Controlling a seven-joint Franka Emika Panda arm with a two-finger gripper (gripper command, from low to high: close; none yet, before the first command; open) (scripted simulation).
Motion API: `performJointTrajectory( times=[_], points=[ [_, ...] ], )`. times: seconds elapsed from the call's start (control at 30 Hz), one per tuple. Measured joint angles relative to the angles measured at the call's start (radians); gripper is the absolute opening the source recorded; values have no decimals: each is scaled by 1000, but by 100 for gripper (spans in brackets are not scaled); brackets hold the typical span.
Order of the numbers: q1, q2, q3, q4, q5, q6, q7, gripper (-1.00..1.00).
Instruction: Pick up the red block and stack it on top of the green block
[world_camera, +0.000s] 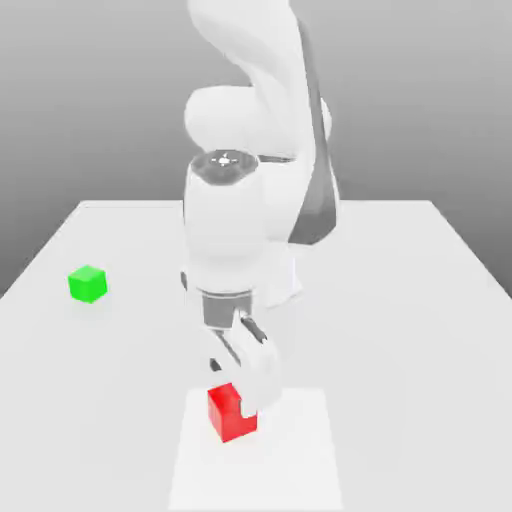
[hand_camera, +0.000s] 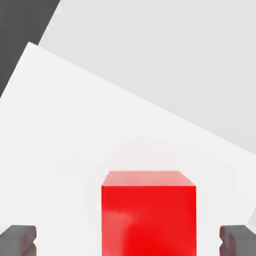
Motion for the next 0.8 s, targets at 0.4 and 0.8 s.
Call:
performJointTrajectory(
  times=[0.4,0.8],
  points=[
    [80,131,-114,7,-134,109,93,-100],
    [24,-1,-22,0,7,1,-4,-100]
  ],
)
